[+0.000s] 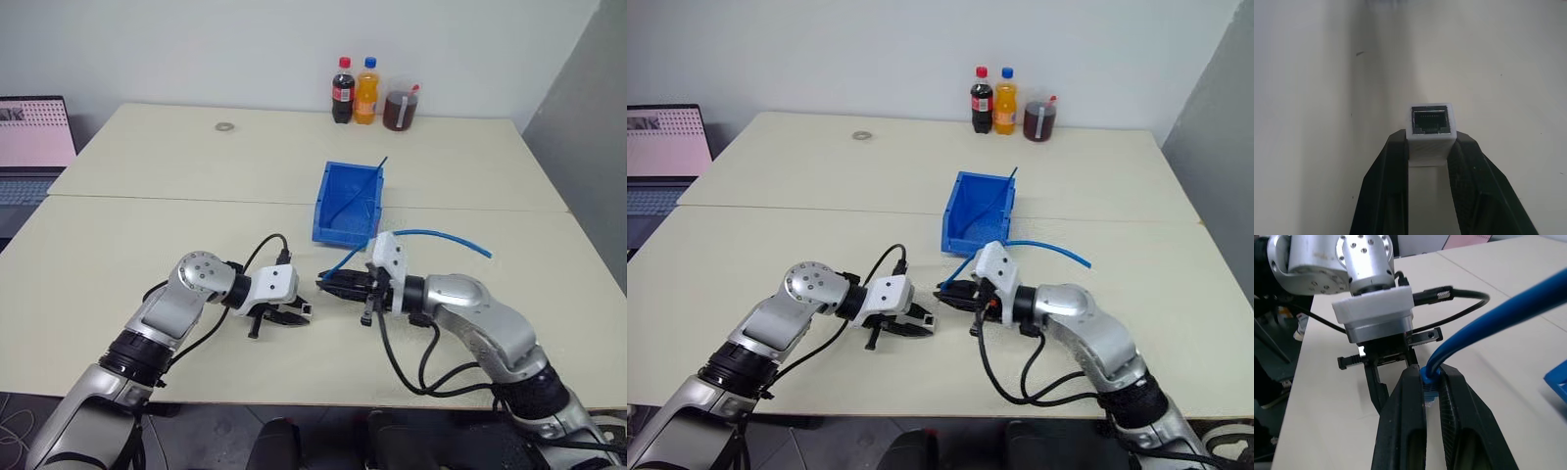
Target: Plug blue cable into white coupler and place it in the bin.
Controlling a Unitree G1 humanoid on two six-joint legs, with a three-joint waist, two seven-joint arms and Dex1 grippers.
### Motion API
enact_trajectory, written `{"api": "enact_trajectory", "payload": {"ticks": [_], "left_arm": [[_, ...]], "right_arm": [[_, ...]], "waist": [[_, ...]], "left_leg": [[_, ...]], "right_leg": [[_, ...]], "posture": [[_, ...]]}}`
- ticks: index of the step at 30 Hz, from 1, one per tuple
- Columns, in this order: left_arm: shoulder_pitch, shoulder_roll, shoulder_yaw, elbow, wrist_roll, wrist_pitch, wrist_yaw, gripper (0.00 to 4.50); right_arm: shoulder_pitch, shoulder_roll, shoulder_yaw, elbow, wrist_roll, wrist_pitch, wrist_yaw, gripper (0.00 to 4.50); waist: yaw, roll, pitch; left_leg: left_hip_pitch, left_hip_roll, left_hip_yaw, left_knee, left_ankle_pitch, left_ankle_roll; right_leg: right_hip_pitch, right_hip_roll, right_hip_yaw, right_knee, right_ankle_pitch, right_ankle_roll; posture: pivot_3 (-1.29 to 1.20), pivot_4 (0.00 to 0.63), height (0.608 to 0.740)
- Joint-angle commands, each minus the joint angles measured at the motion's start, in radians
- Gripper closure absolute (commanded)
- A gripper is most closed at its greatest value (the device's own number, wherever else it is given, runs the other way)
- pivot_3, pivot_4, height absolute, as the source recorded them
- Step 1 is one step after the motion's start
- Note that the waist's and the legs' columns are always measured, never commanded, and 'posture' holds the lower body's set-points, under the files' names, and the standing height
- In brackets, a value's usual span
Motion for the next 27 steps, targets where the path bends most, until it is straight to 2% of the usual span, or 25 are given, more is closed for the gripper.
{"api": "enact_trajectory", "payload": {"ticks": [1,27], "left_arm": [[0.000,-0.006,-0.001,0.005,0.000,0.021,-0.016,3.72],[-0.007,-0.022,0.004,0.025,0.012,0.033,-0.028,3.72]], "right_arm": [[-0.022,0.018,0.034,0.022,-0.047,-0.058,0.034,4.41],[0.004,0.046,0.107,0.105,-0.213,-0.139,0.091,4.41]], "waist": [[0.000,0.000,0.000],[0.000,0.000,0.000]], "left_leg": [[0.000,0.000,0.000,0.000,0.000,0.000],[0.001,0.000,-0.001,0.000,0.000,0.000]], "right_leg": [[0.000,0.000,0.000,0.000,0.000,0.000],[0.000,0.000,0.000,0.001,0.000,0.000]], "posture": [[0.00,0.150,0.740],[0.00,0.150,0.740]]}}
